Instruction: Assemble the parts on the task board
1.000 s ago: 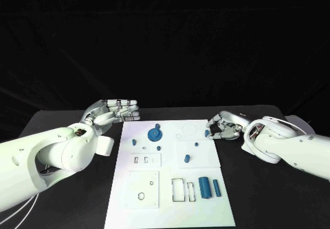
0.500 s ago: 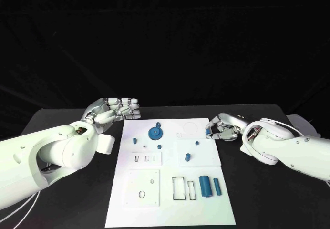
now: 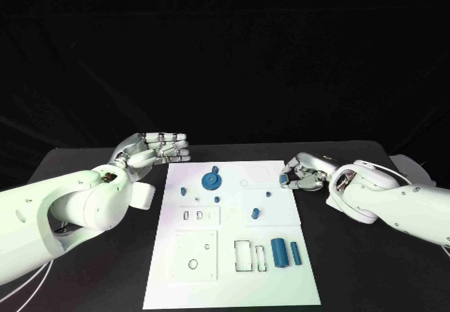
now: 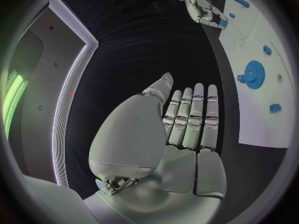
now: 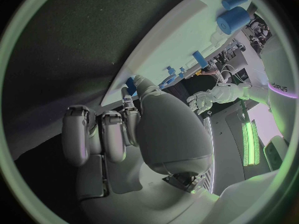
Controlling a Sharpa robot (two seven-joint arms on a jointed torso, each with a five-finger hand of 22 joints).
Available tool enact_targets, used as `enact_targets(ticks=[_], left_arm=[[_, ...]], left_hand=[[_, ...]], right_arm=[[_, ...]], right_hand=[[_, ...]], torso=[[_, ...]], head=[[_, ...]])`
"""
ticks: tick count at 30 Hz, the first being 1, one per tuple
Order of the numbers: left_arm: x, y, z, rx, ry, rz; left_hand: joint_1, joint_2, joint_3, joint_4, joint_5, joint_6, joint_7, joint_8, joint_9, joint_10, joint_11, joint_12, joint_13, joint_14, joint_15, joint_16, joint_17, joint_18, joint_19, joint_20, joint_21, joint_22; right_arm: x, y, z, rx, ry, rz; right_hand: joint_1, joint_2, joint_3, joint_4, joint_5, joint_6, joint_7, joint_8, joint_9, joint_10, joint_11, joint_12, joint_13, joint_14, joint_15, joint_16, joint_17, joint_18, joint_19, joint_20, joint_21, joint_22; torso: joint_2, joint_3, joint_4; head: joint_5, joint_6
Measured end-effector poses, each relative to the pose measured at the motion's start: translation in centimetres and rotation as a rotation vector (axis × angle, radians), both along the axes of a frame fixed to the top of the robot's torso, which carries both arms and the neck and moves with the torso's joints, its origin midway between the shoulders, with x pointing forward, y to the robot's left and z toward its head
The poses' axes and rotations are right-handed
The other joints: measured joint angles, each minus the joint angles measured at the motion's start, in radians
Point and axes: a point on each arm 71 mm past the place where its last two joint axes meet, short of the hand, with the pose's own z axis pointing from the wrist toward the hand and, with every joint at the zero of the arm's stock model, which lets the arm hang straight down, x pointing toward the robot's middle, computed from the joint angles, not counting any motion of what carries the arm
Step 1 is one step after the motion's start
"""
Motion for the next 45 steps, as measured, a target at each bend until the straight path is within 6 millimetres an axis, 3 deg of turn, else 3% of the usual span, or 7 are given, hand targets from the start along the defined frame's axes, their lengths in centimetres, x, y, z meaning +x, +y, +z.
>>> enact_targets(ticks=[3, 10, 17, 21, 30, 37, 45], left_arm=[[0.0, 0.0, 0.0, 0.0, 0.0, 0.0], [0.0, 0.0, 0.0, 0.001, 0.001, 0.001], [0.0, 0.1, 0.0, 0.001, 0.002, 0.002], [0.0, 0.1, 0.0, 0.002, 0.002, 0.003], [0.2, 0.3, -0.1, 0.004, 0.004, 0.007], [0.3, 0.2, -0.1, 0.004, 0.006, 0.006], [0.4, 0.1, -0.2, 0.005, 0.007, 0.007]], left_hand=[[0.0, 0.0, 0.0, 0.0, 0.0, 0.0, 0.0, 0.0, 0.0, 0.0, 0.0, 0.0, 0.0, 0.0, 0.0, 0.0, 0.0, 0.0, 0.0, 0.0, 0.0, 0.0], [0.0, 0.0, 0.0, 0.0, 0.0, 0.0, 0.0, 0.0, 0.0, 0.0, 0.0, 0.0, 0.0, 0.0, 0.0, 0.0, 0.0, 0.0, 0.0, 0.0, 0.0, 0.0], [0.0, 0.0, 0.0, 0.0, 0.0, 0.0, 0.0, 0.0, 0.0, 0.0, 0.0, 0.0, 0.0, 0.0, 0.0, 0.0, 0.0, 0.0, 0.0, 0.0, 0.0, 0.0], [0.0, 0.0, 0.0, 0.0, 0.0, 0.0, 0.0, 0.0, 0.0, 0.0, 0.0, 0.0, 0.0, 0.0, 0.0, 0.0, 0.0, 0.0, 0.0, 0.0, 0.0, 0.0], [0.0, 0.0, 0.003, -0.003, 0.0, 0.0, 0.0, 0.0, 0.0, 0.0, 0.0, -0.005, 0.0, 0.0, 0.0, 0.0, 0.0, 0.0, 0.0, 0.0, 0.0, -0.001], [0.0, 0.0, 0.003, -0.003, 0.0, 0.0, 0.0, 0.0, 0.0, 0.0, 0.0, -0.005, 0.0, 0.0, 0.0, 0.0, 0.001, 0.0, 0.0, 0.0, 0.0, -0.001], [0.0, 0.0, 0.003, -0.003, 0.0, 0.0, 0.0, 0.0, 0.0, 0.0, 0.0, -0.005, 0.0, 0.0, 0.0, 0.0, 0.001, 0.0, 0.0, 0.0, 0.0, -0.001]], right_arm=[[0.0, 0.1, 0.1, 0.005, -0.008, -0.001], [0.0, 0.2, 0.2, 0.017, -0.033, -0.007], [-0.2, 0.7, 0.5, 0.036, -0.059, -0.011], [-0.8, 1.8, 0.9, 0.057, -0.068, 0.003], [-2.9, 7.4, 2.5, 0.114, -0.082, 0.087], [-3.8, 13.0, 2.9, 0.132, -0.079, 0.168], [-4.5, 17.5, 2.2, 0.117, -0.064, 0.224]], right_hand=[[0.006, 0.006, 0.016, -0.009, -0.013, 0.014, -0.007, 0.011, 0.001, 0.006, -0.006, 0.007, 0.0, 0.0, -0.007, 0.004, 0.0, 0.0, 0.004, -0.004, 0.009, 0.0], [0.013, 0.013, 0.028, -0.017, -0.013, 0.02, -0.002, 0.023, 0.002, 0.017, -0.017, 0.019, 0.002, -0.002, -0.017, 0.004, 0.0, 0.0, 0.012, -0.012, 0.019, 0.0], [-0.002, 0.025, 0.035, -0.01, 0.032, 0.02, -0.002, 0.023, 0.002, 0.02, -0.029, 0.022, 0.002, 0.0, -0.028, 0.008, 0.0, 0.0, 0.012, -0.02, 0.026, 0.0], [-0.037, 0.021, 0.034, 0.001, 0.067, 0.02, -0.002, 0.023, 0.002, 0.023, -0.033, 0.024, -0.002, 0.0, -0.028, 0.008, 0.0, 0.0, 0.015, -0.023, 0.033, 0.0], [-0.067, 0.02, 0.033, 0.022, 0.08, 0.02, -0.002, 0.046, 0.002, 0.023, -0.033, 0.03, 0.0, 0.0, -0.028, 0.016, 0.0, -0.012, 0.016, -0.023, 0.052, 0.0], [-0.075, 0.017, 0.033, 0.022, 0.08, 0.02, -0.002, 0.046, 0.02, 0.023, -0.032, 0.035, -0.001, 0.0, -0.028, 0.016, 0.0, -0.012, 0.016, -0.023, 0.052, 0.0], [-0.075, 0.017, 0.033, 0.022, 0.08, 0.019, -0.002, 0.046, 0.023, 0.023, -0.032, 0.035, -0.001, 0.0, -0.028, 0.016, 0.0, -0.012, 0.016, -0.023, 0.052, -0.001]], torso=[[0.0, 0.0001, 0.0005], [0.0, 0.0003, 0.0003], [0.0, 0.0003, 0.0005], [-0.001, 0.0006, 0.0002], [-0.004, -0.0004, -0.0001], [-0.006, -0.0022, 0.0013], [-0.007, -0.0035, 0.0039]], head=[[0.0, 0.0], [-0.001, 0.0], [-0.003, 0.0], [-0.002, -0.001], [0.008, -0.005], [0.032, -0.015], [0.053, -0.022]])
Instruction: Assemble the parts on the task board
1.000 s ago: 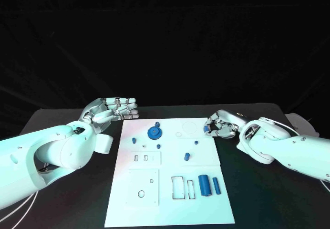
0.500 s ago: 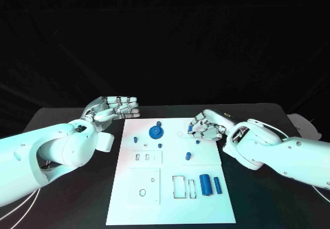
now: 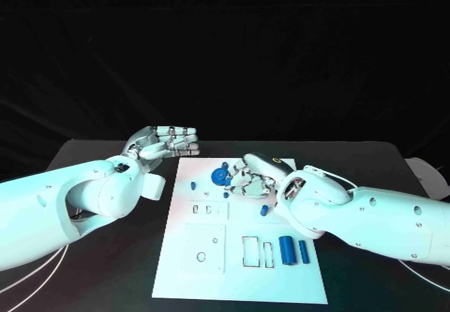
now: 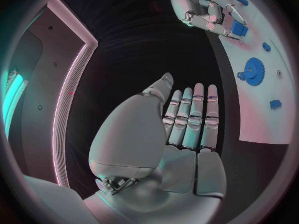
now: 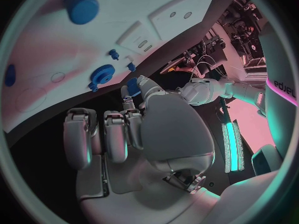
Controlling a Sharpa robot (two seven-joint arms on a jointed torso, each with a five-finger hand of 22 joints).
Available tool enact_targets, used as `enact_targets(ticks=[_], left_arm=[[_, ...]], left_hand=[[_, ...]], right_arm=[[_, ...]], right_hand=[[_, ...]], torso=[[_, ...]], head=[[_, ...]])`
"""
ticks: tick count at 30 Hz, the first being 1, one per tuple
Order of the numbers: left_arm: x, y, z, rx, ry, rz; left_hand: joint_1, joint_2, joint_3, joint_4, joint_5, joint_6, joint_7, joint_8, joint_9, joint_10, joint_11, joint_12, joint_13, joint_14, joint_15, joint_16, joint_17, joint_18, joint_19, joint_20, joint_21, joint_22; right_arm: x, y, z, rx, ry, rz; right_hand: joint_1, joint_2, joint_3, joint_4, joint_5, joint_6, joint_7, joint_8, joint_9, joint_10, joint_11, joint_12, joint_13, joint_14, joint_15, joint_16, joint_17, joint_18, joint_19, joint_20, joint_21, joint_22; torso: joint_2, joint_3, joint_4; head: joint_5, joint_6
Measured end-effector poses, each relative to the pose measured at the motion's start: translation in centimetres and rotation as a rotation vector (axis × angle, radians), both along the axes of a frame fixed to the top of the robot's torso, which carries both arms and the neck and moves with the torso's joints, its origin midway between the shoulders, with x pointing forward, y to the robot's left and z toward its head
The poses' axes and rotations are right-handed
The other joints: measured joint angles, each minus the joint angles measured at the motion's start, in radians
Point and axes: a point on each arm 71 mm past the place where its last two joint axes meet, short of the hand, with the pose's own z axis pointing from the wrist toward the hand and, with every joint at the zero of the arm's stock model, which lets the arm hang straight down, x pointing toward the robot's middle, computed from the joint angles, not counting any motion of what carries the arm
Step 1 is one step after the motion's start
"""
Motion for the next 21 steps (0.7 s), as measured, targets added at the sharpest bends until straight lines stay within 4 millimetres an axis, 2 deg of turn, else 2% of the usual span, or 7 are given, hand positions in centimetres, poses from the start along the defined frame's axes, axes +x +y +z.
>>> enact_targets(ticks=[4, 6, 9, 21], left_arm=[[0.0, 0.0, 0.0, 0.0, 0.001, -0.001], [0.0, -0.1, 0.0, 0.0, 0.001, -0.001], [0.0, -0.1, 0.0, -0.001, 0.001, -0.003], [0.0, -0.1, 0.0, -0.001, 0.002, -0.004]], left_hand=[[0.0, 0.0, 0.0, 0.0, 0.0, 0.0, 0.0, 0.0, 0.0, 0.0, 0.0, 0.0, 0.0, 0.0, 0.0, 0.0, 0.0, 0.0, 0.0, 0.0, 0.0, 0.0], [0.0, 0.0, 0.0, 0.0, 0.0, 0.0, 0.0, 0.0, 0.0, 0.0, 0.0, 0.0, 0.0, 0.0, 0.0, 0.0, 0.0, 0.0, 0.0, 0.0, 0.0, 0.0], [0.0, 0.0, 0.0, 0.0, 0.0, 0.0, 0.0, 0.0, 0.0, 0.0, 0.0, 0.0, 0.0, 0.0, 0.0, 0.0, 0.0, 0.0, 0.0, 0.0, 0.0, 0.0], [0.0, 0.0, 0.0, 0.0, 0.0, 0.0, 0.0, 0.0, 0.0, 0.0, 0.0, 0.0, 0.0, 0.0, 0.0, 0.0, 0.0, 0.0, 0.0, 0.0, 0.0, 0.0]], right_arm=[[-0.2, 1.2, -0.6, -0.023, -0.001, 0.013], [-0.3, 1.8, -0.9, -0.035, -0.004, 0.022], [-0.5, 2.5, -1.2, -0.056, -0.012, 0.036], [-1.1, 3.5, -2.8, -0.126, -0.027, 0.053]], right_hand=[[-0.002, -0.002, 0.001, 0.001, 0.004, 0.0, 0.0, 0.0, 0.0, 0.0, 0.0, 0.0, 0.0, 0.0, 0.0, 0.0, 0.0, 0.0, 0.0, 0.0, 0.0, 0.0], [-0.007, -0.007, 0.003, 0.003, 0.006, -0.002, -0.002, 0.013, 0.001, 0.0, 0.0, 0.0, 0.0, 0.0, 0.0, 0.0, 0.0, 0.0, 0.0, 0.0, 0.0, 0.0], [-0.007, -0.007, 0.003, 0.003, 0.006, -0.004, -0.004, 0.015, 0.007, 0.0, 0.0, 0.0, 0.0, 0.0, 0.0, 0.0, 0.0, 0.0, 0.0, 0.0, 0.0, 0.0], [-0.009, -0.009, 0.003, 0.003, 0.006, -0.004, -0.004, 0.015, 0.008, 0.0, 0.0, 0.0, 0.0, 0.0, 0.0, 0.0, 0.0, 0.001, 0.0, 0.0, 0.0, 0.001]], torso=[[0.001, 0.0002, -0.0002], [0.001, 0.0004, -0.0008], [0.001, 0.0007, -0.001], [0.001, 0.0022, -0.0022]], head=[[0.005, -0.004], [0.008, -0.006], [0.012, -0.011], [0.02, -0.023]])
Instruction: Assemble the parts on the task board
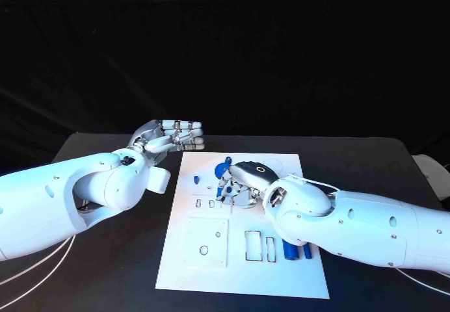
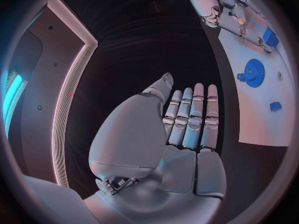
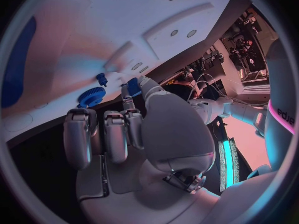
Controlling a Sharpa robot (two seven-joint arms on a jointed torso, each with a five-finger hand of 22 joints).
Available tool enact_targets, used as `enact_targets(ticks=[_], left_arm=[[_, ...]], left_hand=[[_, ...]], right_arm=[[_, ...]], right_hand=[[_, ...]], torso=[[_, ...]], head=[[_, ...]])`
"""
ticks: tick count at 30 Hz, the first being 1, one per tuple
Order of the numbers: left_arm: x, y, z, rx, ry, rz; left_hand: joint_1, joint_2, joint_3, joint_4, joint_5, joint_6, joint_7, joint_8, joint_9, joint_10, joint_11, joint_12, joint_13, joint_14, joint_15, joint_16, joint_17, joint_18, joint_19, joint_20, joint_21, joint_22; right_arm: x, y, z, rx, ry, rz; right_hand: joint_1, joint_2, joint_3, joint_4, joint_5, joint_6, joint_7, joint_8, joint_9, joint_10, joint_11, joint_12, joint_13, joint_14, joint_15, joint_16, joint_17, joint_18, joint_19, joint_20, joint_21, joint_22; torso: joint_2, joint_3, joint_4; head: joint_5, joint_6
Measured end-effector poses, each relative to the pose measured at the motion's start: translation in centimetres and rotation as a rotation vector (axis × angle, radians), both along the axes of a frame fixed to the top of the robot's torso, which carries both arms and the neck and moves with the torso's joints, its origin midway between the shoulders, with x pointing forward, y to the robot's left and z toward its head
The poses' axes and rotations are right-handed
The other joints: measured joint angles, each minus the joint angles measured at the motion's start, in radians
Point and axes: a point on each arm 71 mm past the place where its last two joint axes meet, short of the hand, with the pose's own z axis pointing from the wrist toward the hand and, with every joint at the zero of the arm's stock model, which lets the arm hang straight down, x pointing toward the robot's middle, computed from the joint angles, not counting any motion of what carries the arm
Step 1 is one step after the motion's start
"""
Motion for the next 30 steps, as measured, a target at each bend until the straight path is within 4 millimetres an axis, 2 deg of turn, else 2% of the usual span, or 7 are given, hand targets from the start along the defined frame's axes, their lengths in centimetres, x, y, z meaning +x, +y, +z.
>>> enact_targets(ticks=[15, 30], left_arm=[[0.0, 0.0, 0.0, 0.0, 0.002, -0.002], [0.0, 0.0, 0.0, 0.0, 0.003, -0.003]], left_hand=[[0.0, 0.0, 0.0, 0.0, 0.0, 0.0, 0.0, 0.0, 0.0, 0.0, 0.0, 0.0, 0.0, 0.0, 0.0, 0.0, 0.0, 0.0, 0.0, 0.0, 0.0, 0.0], [0.0, 0.0, 0.0, 0.0, 0.0, 0.0, 0.0, 0.0, 0.0, 0.0, 0.0, 0.0, 0.0, 0.0, 0.0, 0.0, 0.0, 0.0, 0.0, 0.0, 0.0, 0.0]], right_arm=[[-0.4, 0.6, -1.1, -0.051, -0.011, 0.012], [-0.6, 0.9, -1.5, -0.085, -0.019, 0.021]], right_hand=[[0.0, 0.0, 0.0, 0.0, -0.001, 0.0, 0.0, -0.003, 0.008, 0.0, 0.0, 0.0, 0.0, 0.0, 0.0, 0.0, 0.0, 0.001, 0.0, 0.0, 0.0, 0.0], [-0.005, -0.006, -0.003, 0.002, -0.013, -0.003, -0.004, -0.007, 0.013, 0.0, 0.0, -0.005, 0.0, 0.0, 0.0, 0.0, 0.0, 0.002, 0.0, 0.0, 0.0, 0.0]], torso=[[0.0, -0.0003, 0.0008], [0.0, -0.0006, 0.0005]], head=[[0.006, -0.011], [0.006, -0.014]])
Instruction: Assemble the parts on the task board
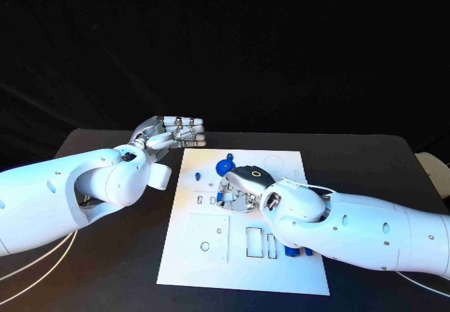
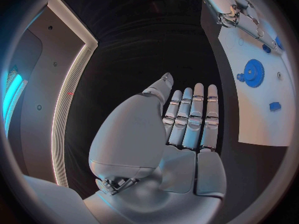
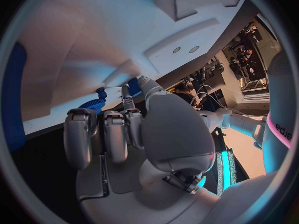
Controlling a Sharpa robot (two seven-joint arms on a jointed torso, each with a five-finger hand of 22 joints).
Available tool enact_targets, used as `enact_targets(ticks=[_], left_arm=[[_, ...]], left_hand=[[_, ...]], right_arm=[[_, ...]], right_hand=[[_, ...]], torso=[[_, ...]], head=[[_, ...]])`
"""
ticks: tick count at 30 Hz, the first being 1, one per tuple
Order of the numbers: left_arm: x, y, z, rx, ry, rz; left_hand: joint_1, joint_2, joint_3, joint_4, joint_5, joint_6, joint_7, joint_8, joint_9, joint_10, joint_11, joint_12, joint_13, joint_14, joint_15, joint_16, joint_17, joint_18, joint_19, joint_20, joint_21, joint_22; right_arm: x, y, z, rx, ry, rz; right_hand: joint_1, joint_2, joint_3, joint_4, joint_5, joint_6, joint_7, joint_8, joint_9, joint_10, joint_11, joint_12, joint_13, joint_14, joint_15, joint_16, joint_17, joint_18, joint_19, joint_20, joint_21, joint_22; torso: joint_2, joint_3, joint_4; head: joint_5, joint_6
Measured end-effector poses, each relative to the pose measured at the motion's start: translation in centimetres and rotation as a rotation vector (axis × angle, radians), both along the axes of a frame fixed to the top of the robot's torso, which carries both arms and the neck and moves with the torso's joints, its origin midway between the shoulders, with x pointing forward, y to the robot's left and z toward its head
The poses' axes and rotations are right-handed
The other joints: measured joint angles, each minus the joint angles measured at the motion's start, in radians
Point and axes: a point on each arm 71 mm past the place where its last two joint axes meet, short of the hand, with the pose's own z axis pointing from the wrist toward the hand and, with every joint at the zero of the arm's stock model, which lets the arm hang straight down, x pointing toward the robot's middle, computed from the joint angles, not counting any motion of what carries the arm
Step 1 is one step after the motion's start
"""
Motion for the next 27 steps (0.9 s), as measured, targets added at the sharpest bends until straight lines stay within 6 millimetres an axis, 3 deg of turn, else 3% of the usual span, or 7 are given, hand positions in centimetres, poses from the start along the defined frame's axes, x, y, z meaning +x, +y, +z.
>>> enact_targets(ticks=[10, 15, 24, 27], left_arm=[[0.0, 0.01, -0.01, 0.0, 0.001, 0.0], [0.01, 0.03, -0.01, 0.0, 0.001, 0.0], [0.01, 0.03, -0.02, 0.001, 0.002, 0.0], [0.01, 0.04, -0.02, 0.001, 0.002, 0.0]], left_hand=[[0.0, 0.0, 0.0, 0.0, 0.0, 0.0, 0.0, 0.0, 0.0, 0.0, 0.0, 0.0, 0.0, 0.0, 0.0, -0.005, 0.001, 0.0, 0.0, 0.0, 0.0, -0.001], [0.0, 0.0, 0.0, 0.0, 0.0, 0.0, 0.0, 0.0, 0.0, 0.0, 0.0, 0.0, 0.0, 0.0, 0.0, -0.005, 0.001, 0.0, 0.0, 0.0, 0.0, -0.001], [0.0, 0.0, 0.0, 0.0, 0.0, 0.0, 0.0, 0.0, 0.0, 0.0, 0.0, 0.0, 0.0, 0.0, 0.0, -0.005, 0.001, 0.0, 0.0, 0.0, 0.0, -0.001], [0.0, 0.0, 0.0, 0.0, 0.0, 0.0, 0.0, 0.0, 0.0, 0.0, 0.0, 0.0, 0.0, 0.0, 0.0, -0.005, 0.001, 0.0, 0.0, 0.0, 0.0, -0.001]], right_arm=[[-0.12, 0.09, -0.01, -0.01, -0.004, 0.005], [-0.14, 0.1, -0.01, -0.014, -0.005, 0.006], [-0.18, 0.12, -0.02, -0.019, -0.007, 0.006], [-0.18, 0.12, -0.02, -0.02, -0.008, 0.005]], right_hand=[[-0.009, -0.009, -0.003, 0.003, -0.002, 0.003, -0.01, -0.002, 0.0, 0.0, 0.0, -0.004, 0.0, 0.0, 0.0, 0.0, 0.0, 0.0, 0.0, 0.0, -0.004, 0.0], [-0.021, -0.021, -0.007, 0.007, -0.007, -0.002, -0.012, -0.008, 0.0, -0.009, 0.009, -0.013, 0.0, 0.0, 0.0, 0.0, 0.0, 0.0, 0.0, 0.0, -0.012, 0.0], [-0.028, -0.028, -0.007, 0.007, -0.007, -0.034, 0.009, -0.023, -0.008, -0.018, 0.018, -0.026, 0.0, 0.0, 0.007, 0.0, 0.0, 0.001, -0.004, 0.004, -0.021, 0.0], [-0.031, -0.031, -0.01, 0.01, -0.007, -0.041, 0.009, -0.029, -0.009, -0.021, 0.021, -0.026, 0.0, -0.004, 0.011, 0.0, 0.0, 0.0, -0.004, 0.004, -0.021, 0.0]], torso=[[0.0, 0.0003, 0.0002], [0.0, 0.0006, 0.0002], [0.0, 0.0009, 0.0001], [0.0, 0.0008, 0.0001]], head=[[-0.001, 0.0], [0.0, 0.0], [-0.001, 0.002], [-0.001, 0.002]])
